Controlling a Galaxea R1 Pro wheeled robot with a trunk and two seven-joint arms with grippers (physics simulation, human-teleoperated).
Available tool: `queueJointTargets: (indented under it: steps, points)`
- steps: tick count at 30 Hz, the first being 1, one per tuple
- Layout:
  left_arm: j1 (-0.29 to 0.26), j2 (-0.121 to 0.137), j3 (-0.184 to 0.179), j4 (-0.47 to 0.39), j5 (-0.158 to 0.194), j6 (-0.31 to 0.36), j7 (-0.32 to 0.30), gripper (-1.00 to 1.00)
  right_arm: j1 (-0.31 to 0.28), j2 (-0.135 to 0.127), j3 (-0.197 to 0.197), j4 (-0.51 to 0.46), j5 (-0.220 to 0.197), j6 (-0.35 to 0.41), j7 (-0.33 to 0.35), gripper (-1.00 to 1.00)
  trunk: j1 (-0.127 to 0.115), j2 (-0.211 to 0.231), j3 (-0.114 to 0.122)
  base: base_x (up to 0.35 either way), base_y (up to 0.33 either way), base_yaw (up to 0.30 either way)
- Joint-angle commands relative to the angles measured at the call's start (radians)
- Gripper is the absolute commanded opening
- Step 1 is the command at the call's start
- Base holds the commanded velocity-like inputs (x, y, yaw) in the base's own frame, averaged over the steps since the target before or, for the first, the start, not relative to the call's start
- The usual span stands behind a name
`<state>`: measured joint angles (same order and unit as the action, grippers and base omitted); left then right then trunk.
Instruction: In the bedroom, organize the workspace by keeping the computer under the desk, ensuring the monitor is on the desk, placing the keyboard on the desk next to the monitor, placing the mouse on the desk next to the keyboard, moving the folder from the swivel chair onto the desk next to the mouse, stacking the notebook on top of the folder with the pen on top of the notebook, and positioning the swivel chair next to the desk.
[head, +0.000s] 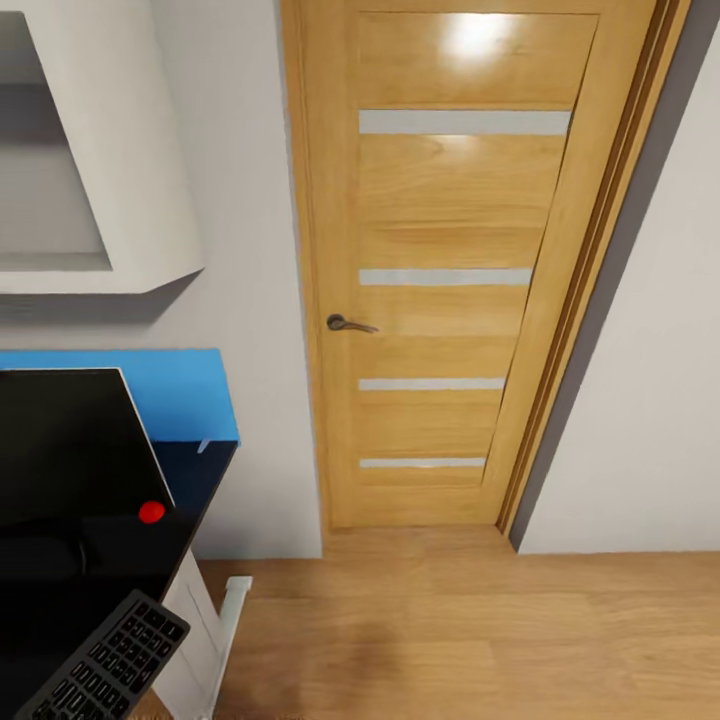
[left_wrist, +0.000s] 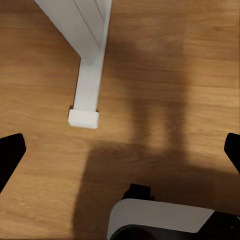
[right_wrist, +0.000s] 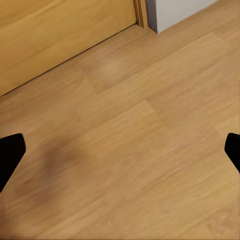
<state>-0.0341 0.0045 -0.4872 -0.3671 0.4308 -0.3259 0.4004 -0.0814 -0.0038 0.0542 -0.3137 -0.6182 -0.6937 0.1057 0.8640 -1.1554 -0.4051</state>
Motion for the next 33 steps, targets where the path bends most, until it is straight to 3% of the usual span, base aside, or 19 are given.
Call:
queueJointTargets:
  steps: [1,7,25,33]
  points:
    - [-0.001,0.0,-0.008,0.0,0.008,-0.004,0.006,1.0,-0.001,-0.001,0.006,0.001,-0.011,-0.004,0.005,1.0,0.0,-0.001,-0.001,0.001,-0.003,0.283]
    - [-0.001,0.0,-0.009,0.0,0.008,-0.003,0.006,1.0,0.0,0.0,0.006,0.001,-0.011,-0.004,0.005,1.0,0.0,-0.001,-0.001,-0.038,-0.142,0.283]
    - [-0.001,-0.001,-0.01,0.0,0.008,-0.002,0.008,1.0,-0.001,0.002,0.007,0.001,-0.009,-0.006,0.005,1.0,0.0,-0.001,-0.001,-0.008,-0.311,0.284]
    - [-0.001,0.001,-0.01,0.0,0.009,-0.002,0.008,1.0,0.0,0.002,0.007,0.0,0.009,-0.007,0.005,1.0,0.0,-0.001,-0.001,-0.178,-0.222,0.285]
